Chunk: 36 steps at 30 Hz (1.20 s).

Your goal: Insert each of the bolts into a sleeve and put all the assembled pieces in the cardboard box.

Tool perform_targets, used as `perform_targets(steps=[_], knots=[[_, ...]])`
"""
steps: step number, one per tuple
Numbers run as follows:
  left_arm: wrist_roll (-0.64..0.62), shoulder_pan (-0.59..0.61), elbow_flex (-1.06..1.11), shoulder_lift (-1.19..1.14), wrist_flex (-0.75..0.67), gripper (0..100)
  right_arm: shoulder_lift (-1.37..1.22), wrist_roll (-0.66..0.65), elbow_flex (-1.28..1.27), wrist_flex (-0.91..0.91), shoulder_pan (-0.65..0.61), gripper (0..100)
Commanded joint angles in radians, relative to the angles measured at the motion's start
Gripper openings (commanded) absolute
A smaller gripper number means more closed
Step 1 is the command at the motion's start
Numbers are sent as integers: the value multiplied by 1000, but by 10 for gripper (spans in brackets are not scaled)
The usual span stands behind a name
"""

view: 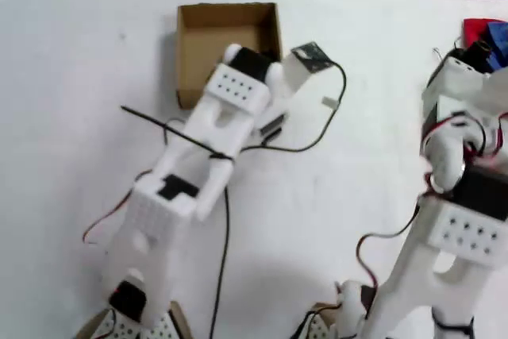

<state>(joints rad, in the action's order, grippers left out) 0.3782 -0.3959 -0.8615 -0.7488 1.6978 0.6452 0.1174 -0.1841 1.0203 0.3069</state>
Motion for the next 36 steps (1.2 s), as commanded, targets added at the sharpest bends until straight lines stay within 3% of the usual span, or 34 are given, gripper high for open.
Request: perform_targets(steps=[1, 19, 36], knots=[[-8, -12, -173, -60, 8, 133, -54, 8, 54, -70, 7, 21], [61, 29, -532, -413, -75, 136, -87, 5, 54, -113, 7, 21], [55, 44, -550, -493, -132, 136, -88, 5, 54, -113, 7, 21]])
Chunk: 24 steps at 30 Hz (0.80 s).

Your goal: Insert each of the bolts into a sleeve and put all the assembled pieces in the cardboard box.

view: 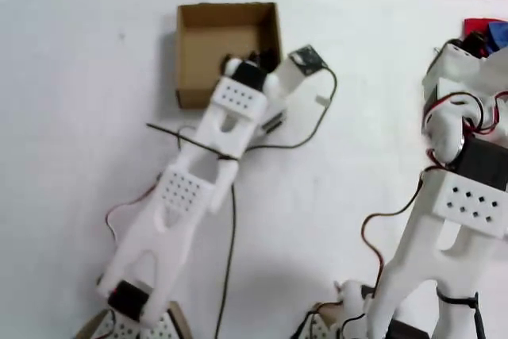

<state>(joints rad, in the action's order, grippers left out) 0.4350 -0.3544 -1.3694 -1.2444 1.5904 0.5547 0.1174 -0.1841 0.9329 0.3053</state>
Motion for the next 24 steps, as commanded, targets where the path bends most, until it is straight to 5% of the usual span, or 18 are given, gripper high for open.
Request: perform_targets(steps=[1, 24], knots=[[-2, 3, -42, 0, -37, 136, 2, 5, 54, -25, 8, 21], [-2, -46, -42, -26, -75, 135, 2, 6, 52, -38, 16, 21]])
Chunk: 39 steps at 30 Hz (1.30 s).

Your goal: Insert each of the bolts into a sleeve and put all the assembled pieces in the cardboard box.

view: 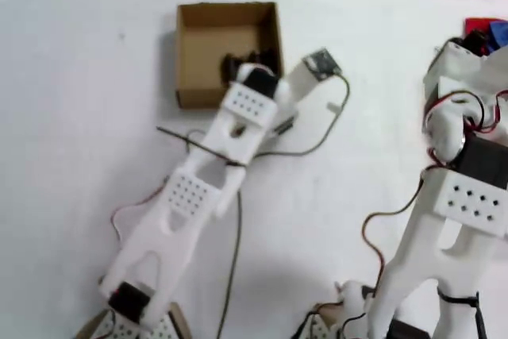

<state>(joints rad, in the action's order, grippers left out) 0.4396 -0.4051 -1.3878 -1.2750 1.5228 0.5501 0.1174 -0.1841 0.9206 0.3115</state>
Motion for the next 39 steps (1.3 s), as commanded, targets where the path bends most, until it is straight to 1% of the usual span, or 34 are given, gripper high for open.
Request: perform_targets(steps=[1, 9, 10, 12, 13, 14, 20, 25, 30, 35, 39], knots=[[-6, 5, -24, 5, -8, 135, 7, 6, 52, -25, 10, 21], [-2, 18, -24, 5, 37, 127, 7, 6, 52, -25, 10, 21], [-2, 17, -24, 5, 48, 109, 7, 6, 52, -25, 10, 21], [-2, 12, -24, 5, 74, 27, 7, 6, 52, -25, 10, 21], [-2, 12, -24, 5, 86, 17, 7, 6, 52, -25, 10, 21], [-2, 12, -24, 5, 97, 35, 7, 6, 52, -25, 10, 21], [-3, 9, -38, 6, 126, 24, 7, 6, 52, -25, 10, 21], [-5, -40, -185, 6, 262, 24, 7, 6, 52, -25, 10, 21], [-9, -83, -259, 6, 267, 24, 7, 6, 52, -25, 10, 22], [-118, -117, -199, 8, 269, 24, 7, 6, 52, -27, 13, 22], [-127, -92, -68, 64, 270, 24, 8, 6, 54, -51, 59, 22]])
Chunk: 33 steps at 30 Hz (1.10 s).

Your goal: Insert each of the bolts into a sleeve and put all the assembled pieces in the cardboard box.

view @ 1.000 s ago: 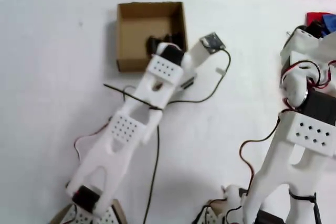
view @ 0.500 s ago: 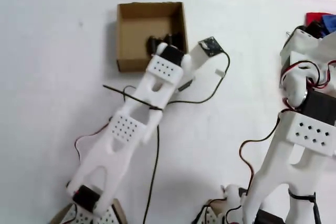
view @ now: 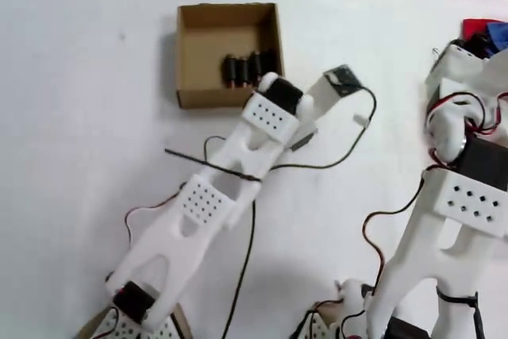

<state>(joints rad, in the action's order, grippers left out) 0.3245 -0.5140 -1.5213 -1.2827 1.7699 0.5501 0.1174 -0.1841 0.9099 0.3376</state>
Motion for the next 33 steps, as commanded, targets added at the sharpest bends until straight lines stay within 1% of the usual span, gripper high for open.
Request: perform_targets(steps=[1, 4, 10, 12, 14, 15, 18, 20, 21, 22, 23, 25, 31, 33], knots=[[-12, 21, 124, 114, 23, 24, 7, 6, 54, -45, 44, 22], [-12, 26, 341, 287, 21, 24, 7, 6, 54, -53, 51, 22], [-8, 35, 837, 717, 12, 24, -1, 6, 52, -54, 50, 22], [-9, 52, 1001, 856, -43, 24, -1, 6, 52, -54, 48, 22], [-9, 81, 1176, 996, -152, 24, -1, 6, 51, -54, 48, 22], [-9, 97, 1274, 1063, -229, 24, -1, 6, 51, -54, 48, 22], [-11, 135, 1624, 1227, -529, 24, -1, 6, 51, -53, 48, 22], [-6, 157, 1842, 1269, -756, 24, 1, 6, 51, -53, 48, 22], [-6, 167, 1923, 1266, -850, 24, 1, 6, 51, -53, 48, 22], [-6, 180, 1977, 1252, -913, 24, 1, 8, 51, -53, 48, 22], [-6, 190, 2008, 1234, -948, 24, 2, 8, 51, -53, 48, 22], [-8, 201, 2014, 1178, -945, 24, 4, 8, 51, -51, 48, 22], [-14, 221, 1840, 1034, -781, 33, 5, 8, 44, -48, 15, 22], [-15, 221, 1790, 997, -747, 73, 5, 8, 46, -39, 5, 22]])
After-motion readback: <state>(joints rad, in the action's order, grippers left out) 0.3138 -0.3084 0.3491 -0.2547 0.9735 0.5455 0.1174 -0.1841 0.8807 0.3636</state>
